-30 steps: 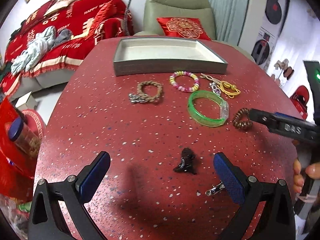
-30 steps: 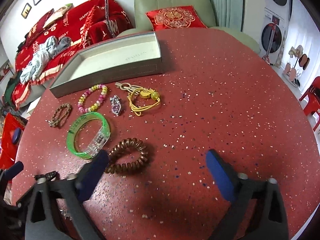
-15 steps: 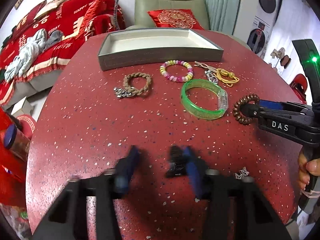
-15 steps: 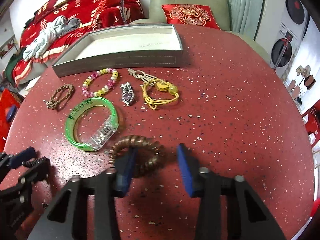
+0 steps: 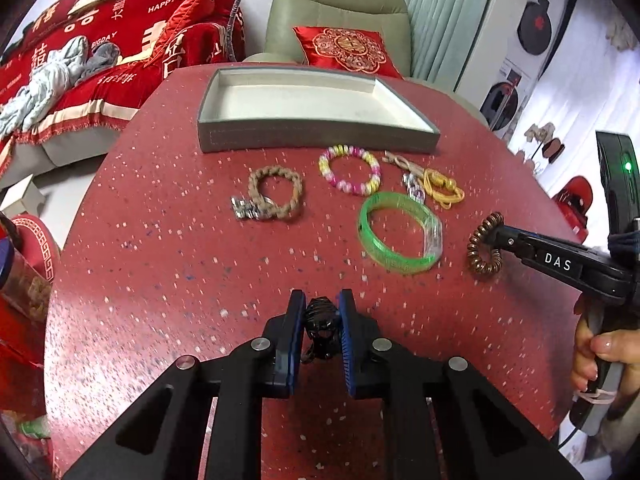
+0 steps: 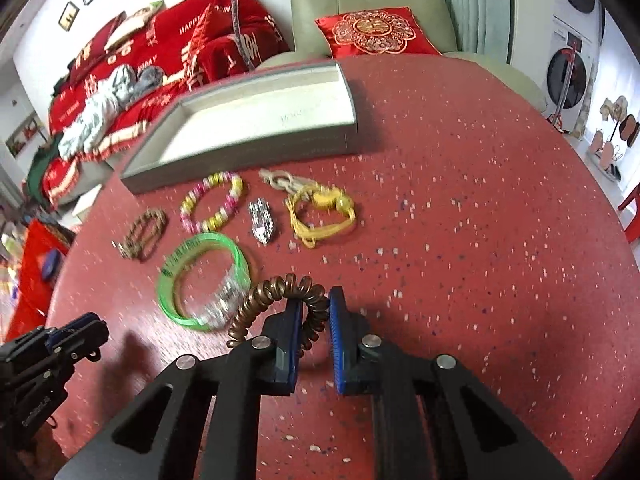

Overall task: Organize jewelry
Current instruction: 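Grasp the brown coiled hair tie with the right tool while the left tool grasps the black claw clip, then carry the hair tie into the tray and open the right tool while the left tool drops the clip there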

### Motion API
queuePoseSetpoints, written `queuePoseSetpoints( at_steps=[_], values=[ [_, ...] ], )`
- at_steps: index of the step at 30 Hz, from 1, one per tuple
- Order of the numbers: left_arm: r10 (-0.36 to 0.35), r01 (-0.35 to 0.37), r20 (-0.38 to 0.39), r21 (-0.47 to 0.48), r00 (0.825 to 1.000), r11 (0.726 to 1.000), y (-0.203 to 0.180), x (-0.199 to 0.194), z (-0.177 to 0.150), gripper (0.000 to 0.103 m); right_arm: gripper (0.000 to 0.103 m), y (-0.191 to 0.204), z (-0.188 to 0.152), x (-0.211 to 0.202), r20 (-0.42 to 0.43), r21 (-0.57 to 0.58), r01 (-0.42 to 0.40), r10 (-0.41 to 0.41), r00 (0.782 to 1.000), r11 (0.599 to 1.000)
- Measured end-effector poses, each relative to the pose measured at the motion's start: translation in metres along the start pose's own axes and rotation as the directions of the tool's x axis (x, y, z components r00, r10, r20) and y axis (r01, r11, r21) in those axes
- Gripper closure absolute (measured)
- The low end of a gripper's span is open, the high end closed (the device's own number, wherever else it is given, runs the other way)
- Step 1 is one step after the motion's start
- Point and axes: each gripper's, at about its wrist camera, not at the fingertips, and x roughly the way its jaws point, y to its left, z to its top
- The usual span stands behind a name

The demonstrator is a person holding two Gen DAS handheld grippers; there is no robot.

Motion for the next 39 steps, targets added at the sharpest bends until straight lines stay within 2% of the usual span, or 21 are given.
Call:
queuePoseSetpoints(
  at_steps=[8, 13, 17, 24, 28, 33, 39],
  values=[
    [-0.017, 0.018, 0.053, -0.014, 0.998, 1.0, 0.012, -0.01, 0.054, 0.068, 0.089, 0.006, 0.045, 0.0, 0.022, 0.014, -0.062, 0.061, 0.998, 0.998],
    [0.024, -0.024, 0.113, 0.0, 0.993, 1.0, 0.018, -0.008, 0.092, 0.068, 0.089, 0.012, 0.079, 0.01, 0.025, 0.011, -0.084, 0.083, 0.996, 0.996],
    [0.039, -0.038, 0.126, -0.015, 0.991, 0.999, 0.025, 0.003, 0.116, 0.068, 0.089, 0.016, 0.109, 0.021, 0.026, 0.022, -0.105, 0.104, 0.994, 0.994],
    [0.062, -0.056, 0.107, -0.058, 0.992, 0.997, 0.036, 0.041, 0.163, 0.068, 0.089, 0.02, 0.158, 0.056, 0.015, 0.041, -0.103, 0.102, 0.995, 0.994],
    [0.113, -0.109, 0.098, -0.049, 0.989, 0.993, 0.038, 0.067, 0.186, 0.068, 0.089, 0.022, 0.175, 0.081, -0.01, 0.035, -0.082, 0.083, 0.997, 0.996],
    [0.169, -0.168, 0.064, -0.022, 0.983, 0.985, 0.037, 0.102, 0.202, 0.068, 0.089, 0.02, 0.186, 0.112, -0.053, 0.028, -0.06, 0.061, 0.997, 0.998],
    [0.207, -0.207, 0.008, 0.002, 0.978, 0.978, 0.041, 0.138, 0.204, 0.068, 0.089, 0.017, 0.191, 0.145, -0.09, 0.023, -0.027, 0.029, 0.995, 0.999]
  ],
)
